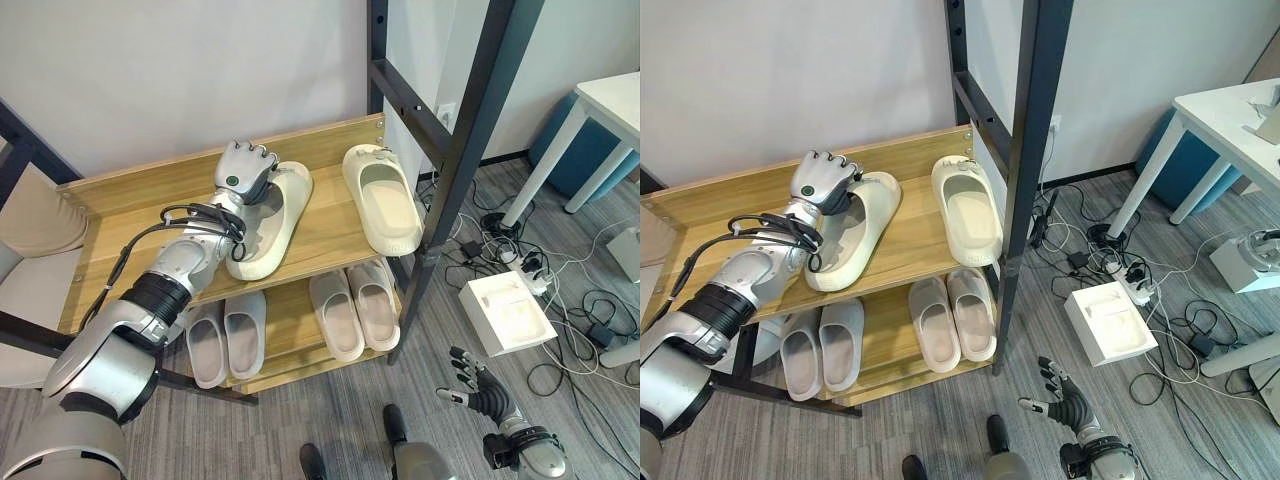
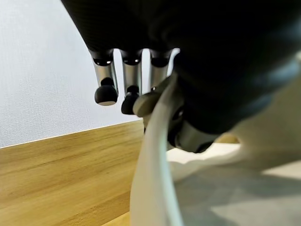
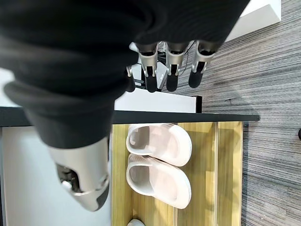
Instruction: Arrange the slippers neatly on the shoe rack.
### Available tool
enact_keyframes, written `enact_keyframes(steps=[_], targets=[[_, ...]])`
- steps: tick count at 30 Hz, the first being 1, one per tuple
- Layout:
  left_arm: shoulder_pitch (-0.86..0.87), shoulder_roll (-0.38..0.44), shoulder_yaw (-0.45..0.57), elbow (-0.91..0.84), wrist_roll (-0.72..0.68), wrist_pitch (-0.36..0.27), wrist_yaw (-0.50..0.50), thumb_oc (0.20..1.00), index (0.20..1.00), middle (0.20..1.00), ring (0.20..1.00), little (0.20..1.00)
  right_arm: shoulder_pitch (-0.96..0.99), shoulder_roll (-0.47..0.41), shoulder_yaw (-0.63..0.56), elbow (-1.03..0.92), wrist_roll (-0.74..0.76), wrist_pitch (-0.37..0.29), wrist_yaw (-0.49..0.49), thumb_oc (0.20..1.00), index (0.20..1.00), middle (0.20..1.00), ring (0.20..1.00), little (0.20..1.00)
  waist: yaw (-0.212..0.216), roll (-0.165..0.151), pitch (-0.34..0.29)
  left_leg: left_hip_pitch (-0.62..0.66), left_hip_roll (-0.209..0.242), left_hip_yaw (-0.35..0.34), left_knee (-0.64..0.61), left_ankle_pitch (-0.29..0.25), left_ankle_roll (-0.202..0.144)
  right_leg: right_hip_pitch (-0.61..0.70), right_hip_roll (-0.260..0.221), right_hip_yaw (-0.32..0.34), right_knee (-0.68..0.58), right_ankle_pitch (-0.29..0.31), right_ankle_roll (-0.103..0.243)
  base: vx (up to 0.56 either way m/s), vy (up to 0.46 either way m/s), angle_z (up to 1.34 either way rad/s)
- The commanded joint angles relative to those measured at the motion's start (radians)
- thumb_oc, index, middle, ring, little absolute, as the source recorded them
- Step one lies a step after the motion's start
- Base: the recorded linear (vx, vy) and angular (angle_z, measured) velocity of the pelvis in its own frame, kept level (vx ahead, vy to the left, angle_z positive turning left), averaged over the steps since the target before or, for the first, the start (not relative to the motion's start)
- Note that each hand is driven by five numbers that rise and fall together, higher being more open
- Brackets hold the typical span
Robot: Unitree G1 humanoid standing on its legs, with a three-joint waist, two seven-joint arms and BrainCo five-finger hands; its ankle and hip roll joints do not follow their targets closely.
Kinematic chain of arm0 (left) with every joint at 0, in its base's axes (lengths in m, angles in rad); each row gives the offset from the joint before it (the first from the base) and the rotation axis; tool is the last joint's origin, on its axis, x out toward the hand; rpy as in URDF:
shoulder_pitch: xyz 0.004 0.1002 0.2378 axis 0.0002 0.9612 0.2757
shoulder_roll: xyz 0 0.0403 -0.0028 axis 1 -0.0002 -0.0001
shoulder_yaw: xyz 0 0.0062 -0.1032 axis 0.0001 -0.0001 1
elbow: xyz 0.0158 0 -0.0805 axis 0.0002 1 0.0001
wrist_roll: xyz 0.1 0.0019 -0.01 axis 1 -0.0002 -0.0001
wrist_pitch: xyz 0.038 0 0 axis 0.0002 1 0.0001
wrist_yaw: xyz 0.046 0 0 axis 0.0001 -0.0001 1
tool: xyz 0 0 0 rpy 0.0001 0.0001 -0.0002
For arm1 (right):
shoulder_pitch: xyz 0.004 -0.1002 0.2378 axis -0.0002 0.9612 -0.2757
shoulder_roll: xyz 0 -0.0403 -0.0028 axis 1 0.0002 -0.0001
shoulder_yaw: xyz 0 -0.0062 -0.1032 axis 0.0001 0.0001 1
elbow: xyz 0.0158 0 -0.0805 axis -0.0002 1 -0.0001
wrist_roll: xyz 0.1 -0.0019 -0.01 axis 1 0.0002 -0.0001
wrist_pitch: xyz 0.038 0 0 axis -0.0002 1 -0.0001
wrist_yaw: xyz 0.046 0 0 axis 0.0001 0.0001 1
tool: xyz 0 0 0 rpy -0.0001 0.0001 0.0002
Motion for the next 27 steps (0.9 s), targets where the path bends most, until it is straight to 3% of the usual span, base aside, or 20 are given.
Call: enact_keyframes(steps=[1, 10, 11, 12, 16, 21, 22, 24, 25, 26, 27], targets=[[-0.165, -0.047, 0.074, 0.043, -0.046, 0.044, 0.032, 0.200, 0.200, 0.200, 0.200, 0.200, -0.021, -0.004, 0.004, -0.063, 0.026, -0.044, -0.003, 1.000, 1.000, 1.000, 1.000, 1.000, -0.028, -0.029, -0.008, 0.097, 0.017, -0.045, 0.001, -0.106, -0.017, 0.074, -0.031, -0.023, 0.006, -0.112, 0.089, 0.00, -0.007, 0.10], [-0.186, -0.160, 0.088, 0.019, -0.091, 0.055, 0.023, 0.200, 0.200, 0.200, 0.200, 0.200, -0.048, 0.007, 0.019, -0.045, 0.018, -0.022, -0.011, 1.000, 1.000, 1.000, 1.000, 1.000, -0.018, -0.031, -0.017, 0.094, 0.014, -0.062, 0.001, -0.103, -0.015, 0.083, -0.032, -0.037, 0.004, -0.112, 0.086, -0.01, -0.007, 0.03], [-0.199, -0.173, 0.076, 0.033, -0.095, 0.054, 0.019, 0.438, 0.438, 0.438, 0.438, 0.438, -0.053, 0.005, 0.022, -0.046, 0.022, -0.021, -0.012, 1.000, 1.000, 1.000, 1.000, 1.000, -0.020, -0.030, -0.019, 0.095, 0.015, -0.061, 0.001, -0.101, -0.016, 0.084, -0.031, -0.036, 0.004, -0.112, 0.085, 0.00, 0.000, 0.00], [-0.208, -0.172, 0.070, 0.046, -0.100, 0.052, 0.016, 1.000, 1.000, 1.000, 1.000, 1.000, -0.054, 0.004, 0.022, -0.045, 0.022, -0.020, -0.012, 1.000, 1.000, 1.000, 1.000, 1.000, -0.020, -0.030, -0.019, 0.095, 0.015, -0.060, 0.001, -0.099, -0.016, 0.084, -0.031, -0.036, 0.004, -0.111, 0.086, 0.00, 0.000, 0.00], [-0.174, -0.091, 0.104, -0.097, -0.123, 0.016, -0.033, 1.000, 1.000, 1.000, 1.000, 1.000, -0.060, 0.021, 0.013, -0.029, 0.024, -0.014, -0.008, 1.000, 1.000, 1.000, 1.000, 1.000, 0.001, -0.033, -0.020, 0.089, 0.020, -0.068, 0.001, -0.091, -0.019, 0.083, -0.030, -0.048, 0.003, -0.108, 0.085, -0.04, -0.042, -0.01], [0.016, 0.000, 0.241, -0.303, -0.173, -0.036, -0.101, 1.000, 1.000, 1.000, 1.000, 1.000, -0.077, 0.060, 0.008, -0.004, 0.009, 0.006, -0.003, 1.000, 1.000, 1.000, 1.000, 1.000, 0.057, -0.037, -0.024, 0.076, 0.018, -0.104, 0.001, -0.078, -0.021, 0.099, -0.030, -0.082, 0.002, -0.114, 0.076, -0.03, -0.035, 0.30], [0.090, -0.008, 0.287, -0.345, -0.240, -0.062, -0.108, 1.000, 1.000, 1.000, 1.000, 1.000, -0.078, 0.070, 0.006, 0.003, 0.005, 0.012, -0.005, 1.000, 1.000, 1.000, 1.000, 1.000, 0.068, -0.039, -0.024, 0.075, 0.016, -0.110, 0.001, -0.075, -0.021, 0.100, -0.030, -0.089, 0.002, -0.113, 0.074, -0.02, -0.020, 0.34], [0.272, -0.064, 0.380, -0.404, -0.528, -0.129, -0.157, 1.000, 1.000, 1.000, 1.000, 1.000, -0.076, 0.089, 0.003, 0.014, -0.006, 0.032, -0.003, 1.000, 1.000, 1.000, 1.000, 1.000, 0.086, -0.040, -0.028, 0.074, 0.014, -0.117, 0.001, -0.069, -0.018, 0.105, -0.031, -0.096, 0.001, -0.111, 0.071, -0.01, 0.004, 0.24], [0.312, -0.082, 0.396, -0.413, -0.622, -0.138, -0.168, 1.000, 1.000, 1.000, 1.000, 1.000, -0.076, 0.092, 0.004, 0.014, -0.008, 0.038, -0.002, 1.000, 1.000, 1.000, 1.000, 1.000, 0.088, -0.038, -0.030, 0.073, 0.014, -0.118, 0.001, -0.068, -0.018, 0.105, -0.031, -0.097, 0.001, -0.110, 0.070, 0.00, 0.018, 0.07], [0.380, -0.110, 0.404, -0.426, -0.810, -0.166, -0.221, 1.000, 1.000, 1.000, 1.000, 1.000, -0.081, 0.094, -0.002, 0.010, -0.017, 0.050, -0.002, 1.000, 1.000, 1.000, 1.000, 1.000, 0.095, -0.037, -0.031, 0.072, 0.011, -0.120, 0.001, -0.065, -0.016, 0.104, -0.032, -0.099, 0.001, -0.107, 0.070, 0.00, 0.011, 0.10], [0.383, -0.109, 0.406, -0.427, -0.813, -0.166, -0.223, 1.000, 1.000, 1.000, 1.000, 1.000, -0.080, 0.094, -0.001, 0.010, -0.017, 0.050, -0.002, 1.000, 1.000, 1.000, 1.000, 1.000, 0.094, -0.036, -0.032, 0.072, 0.012, -0.120, 0.001, -0.065, -0.016, 0.104, -0.032, -0.099, 0.001, -0.107, 0.070, 0.00, 0.013, 0.10]])
